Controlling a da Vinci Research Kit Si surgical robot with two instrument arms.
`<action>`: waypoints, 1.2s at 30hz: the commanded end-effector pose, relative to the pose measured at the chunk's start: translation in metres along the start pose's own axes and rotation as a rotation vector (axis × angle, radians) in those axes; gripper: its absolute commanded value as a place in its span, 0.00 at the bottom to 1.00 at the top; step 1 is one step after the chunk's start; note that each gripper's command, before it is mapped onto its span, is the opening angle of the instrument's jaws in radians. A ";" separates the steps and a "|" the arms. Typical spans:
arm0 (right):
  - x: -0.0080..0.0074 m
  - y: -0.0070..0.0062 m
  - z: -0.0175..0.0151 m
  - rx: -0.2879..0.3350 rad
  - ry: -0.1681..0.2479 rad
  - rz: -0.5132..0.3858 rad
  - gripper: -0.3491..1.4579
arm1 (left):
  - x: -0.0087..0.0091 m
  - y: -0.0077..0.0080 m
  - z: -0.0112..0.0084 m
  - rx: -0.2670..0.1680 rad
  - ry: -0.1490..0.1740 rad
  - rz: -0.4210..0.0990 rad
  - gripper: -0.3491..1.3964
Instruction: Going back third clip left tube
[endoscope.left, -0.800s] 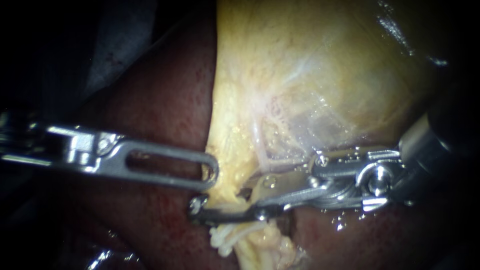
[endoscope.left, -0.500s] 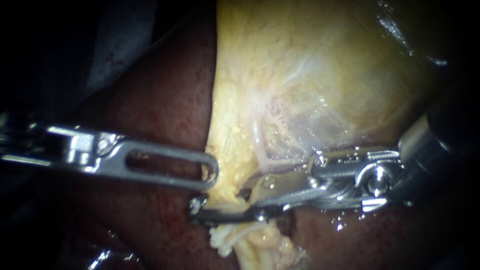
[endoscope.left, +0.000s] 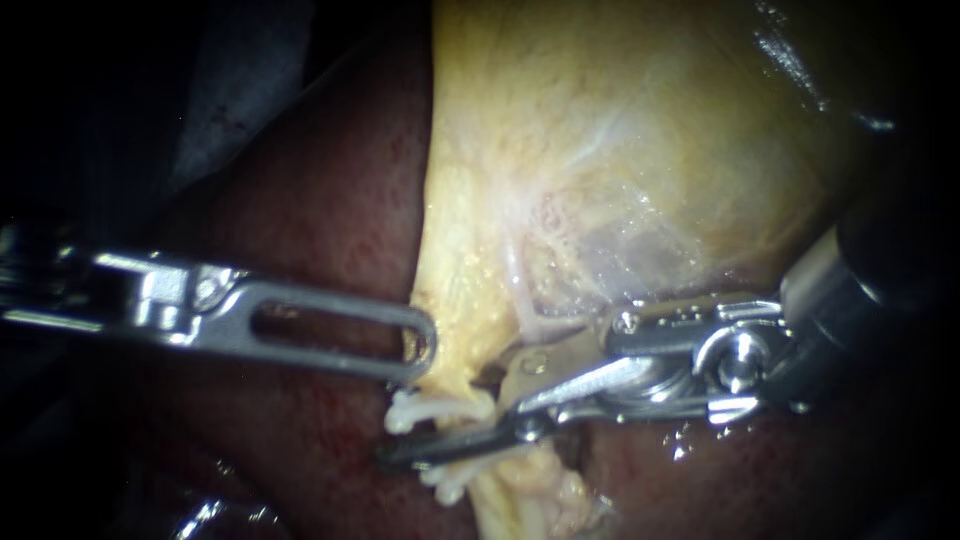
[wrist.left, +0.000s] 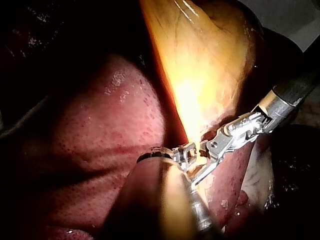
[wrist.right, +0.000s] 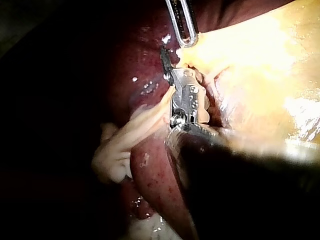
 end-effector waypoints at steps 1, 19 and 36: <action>0.0000 0.0000 -0.0001 -0.001 0.001 0.001 0.46 | 0.0000 0.0000 0.0000 -0.001 0.000 0.000 0.00; -0.0007 -0.0011 -0.0064 -0.006 0.015 0.004 0.46 | -0.0002 0.0005 0.0001 -0.004 0.002 0.002 0.00; 0.0027 -0.0025 -0.0208 -0.093 0.077 -0.012 0.47 | -0.0006 0.0013 0.0003 -0.004 0.002 -0.002 0.00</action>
